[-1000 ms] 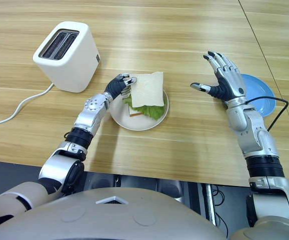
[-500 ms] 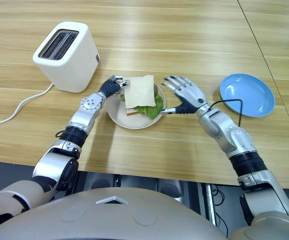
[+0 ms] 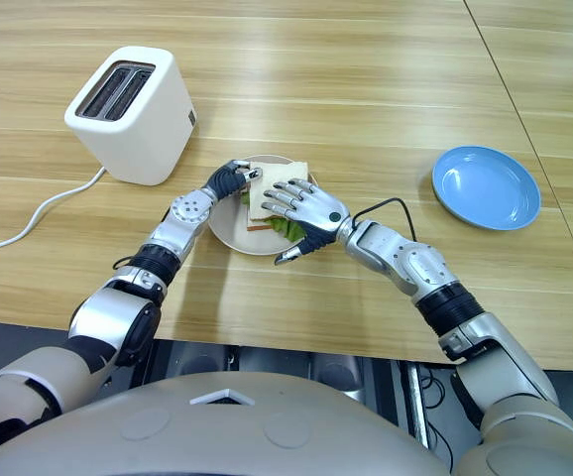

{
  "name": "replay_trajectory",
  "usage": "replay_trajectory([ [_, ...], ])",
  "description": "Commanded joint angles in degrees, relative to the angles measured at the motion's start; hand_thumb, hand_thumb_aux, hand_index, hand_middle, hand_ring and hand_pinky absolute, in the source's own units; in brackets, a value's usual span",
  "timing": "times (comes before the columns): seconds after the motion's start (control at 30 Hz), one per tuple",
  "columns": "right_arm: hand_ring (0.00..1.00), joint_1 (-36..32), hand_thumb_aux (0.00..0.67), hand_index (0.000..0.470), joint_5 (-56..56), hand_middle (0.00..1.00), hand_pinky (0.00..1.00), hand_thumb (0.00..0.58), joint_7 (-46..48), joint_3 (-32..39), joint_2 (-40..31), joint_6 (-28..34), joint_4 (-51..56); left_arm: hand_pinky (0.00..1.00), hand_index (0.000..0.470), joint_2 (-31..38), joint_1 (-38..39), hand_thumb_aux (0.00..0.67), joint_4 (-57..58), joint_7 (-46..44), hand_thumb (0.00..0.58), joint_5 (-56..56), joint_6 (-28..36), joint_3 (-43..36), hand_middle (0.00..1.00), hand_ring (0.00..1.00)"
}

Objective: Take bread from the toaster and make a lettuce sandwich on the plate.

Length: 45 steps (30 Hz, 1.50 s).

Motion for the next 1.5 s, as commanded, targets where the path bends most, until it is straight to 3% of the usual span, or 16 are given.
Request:
replay_trajectory([
  [0.03, 0.00, 0.42, 0.000, 0.000, -1.00, 0.00, 0.00, 0.000, 7.71, 5.66, 1.07, -0.37, 9.72, 1.00, 0.460, 0.91, 2.17, 0.670, 1.25, 0.46, 0.580, 1.48, 1.21, -0.63, 1.00, 1.00],
  [0.13, 0.00, 1.06, 0.000, 0.000, -0.24, 0.00, 0.00, 0.000, 10.48, 6.96, 1.33, 0.11, 12.29, 1.00, 0.460, 2.17, 2.80, 0.670, -3.12, 2.70, 0.580, 2.58, -0.25, -0.58, 1.00, 1.00],
  [0.17, 0.00, 1.30, 0.000, 0.000, 0.13, 0.00, 0.00, 0.000, 11.12, 7.22, 1.40, 0.17, 13.05, 0.59, 0.000, 3.17, 3.51, 0.000, -7.29, 5.03, 0.000, 3.48, -1.02, -0.04, 0.59, 0.59],
  [0.2, 0.00, 1.45, 0.000, 0.000, 0.40, 0.00, 0.00, 0.000, 11.57, 7.41, 1.44, 0.23, 13.56, 0.00, 0.000, 3.88, 4.07, 0.000, -10.37, 6.68, 0.000, 4.10, -1.45, 0.34, 0.00, 0.00],
  [0.43, 0.00, 1.74, 0.000, 0.000, 1.47, 0.00, 0.00, 0.000, 12.31, 8.40, 1.99, 0.09, 15.79, 0.00, 0.000, 8.02, 10.21, 0.000, -38.36, 20.74, 0.000, 10.89, -4.43, 5.75, 0.00, 0.00],
  [0.67, 0.00, 1.87, 0.000, 0.000, 3.64, 0.00, 0.00, 0.000, 10.12, 7.30, 1.88, -2.08, 14.64, 0.00, 0.000, 7.66, 12.34, 0.000, -43.06, 14.95, 0.000, 2.68, -2.00, 9.83, 0.00, 0.00],
  [0.93, 0.00, 6.64, 0.000, 0.000, 24.24, 0.00, 0.00, 0.000, -8.17, -13.82, 0.08, -15.22, -8.55, 0.00, 0.000, 9.05, 15.49, 0.000, -38.41, 3.33, 0.000, -2.38, -2.64, 7.91, 0.00, 0.00],
  [0.97, 0.00, 7.85, 0.000, 0.000, 27.17, 0.00, 0.00, 0.000, -9.30, -17.26, -0.04, -15.98, -11.11, 0.30, 0.000, 9.54, 16.28, 0.000, -39.35, 1.57, 0.000, -3.33, -3.34, 7.94, 0.30, 0.30],
  [1.0, 0.00, 9.75, 0.000, 0.000, 31.73, 0.00, 0.00, 0.000, -9.85, -21.16, -0.50, -16.99, -14.06, 0.67, 0.105, 10.74, 17.42, 0.152, -42.15, 0.29, 0.234, -4.18, -4.04, 8.71, 0.67, 0.67],
  [1.03, 0.00, 11.86, 0.000, 0.000, 35.33, 0.00, 0.00, 0.000, -9.74, -24.36, -0.92, -17.34, -16.51, 0.76, 0.244, 11.80, 18.43, 0.355, -45.33, -1.19, 0.452, -5.60, -4.11, 9.78, 0.76, 0.76],
  [1.07, 0.00, 14.42, 0.000, 0.000, 38.28, 0.00, 0.00, 0.000, -9.30, -27.28, -1.40, -17.58, -18.62, 0.83, 0.283, 13.10, 19.57, 0.413, -49.02, -2.94, 0.494, -7.11, -3.79, 10.79, 0.83, 0.83],
  [1.17, 0.00, 22.64, 0.000, 0.000, 40.27, 0.00, 0.00, 0.000, -6.30, -32.98, -2.91, -16.45, -22.83, 0.93, 0.451, 18.20, 23.30, 0.657, -59.57, -7.39, 0.580, -9.52, -0.91, 13.02, 0.93, 0.93],
  [1.23, 0.00, 27.61, 0.000, 0.000, 40.17, 0.00, 0.00, 0.000, -2.74, -33.78, -4.34, -14.85, -23.20, 0.99, 0.460, 22.36, 26.32, 0.670, -64.22, -7.92, 0.580, -6.26, 2.31, 14.69, 0.99, 0.99],
  [1.27, 0.36, 29.94, 0.381, 0.262, 40.08, 0.36, 0.36, 0.472, -0.76, -33.48, -5.13, -14.54, -22.70, 1.00, 0.460, 24.40, 27.98, 0.670, -66.01, -7.86, 0.580, -3.98, 4.37, 15.43, 1.00, 1.00],
  [1.3, 1.00, 32.14, 0.670, 0.460, 39.59, 1.00, 1.00, 0.580, 0.89, -32.84, -5.80, -14.67, -21.79, 1.00, 0.460, 26.39, 29.69, 0.670, -67.48, -7.87, 0.580, -1.20, 6.02, 15.73, 1.00, 1.00],
  [1.5, 1.00, 40.25, 0.670, 0.460, 30.91, 1.00, 1.00, 0.580, 6.57, -27.48, -7.60, -15.40, -17.11, 1.00, 0.460, 32.36, 37.16, 0.670, -71.96, -13.09, 0.580, 4.14, 13.21, 13.26, 1.00, 1.00],
])
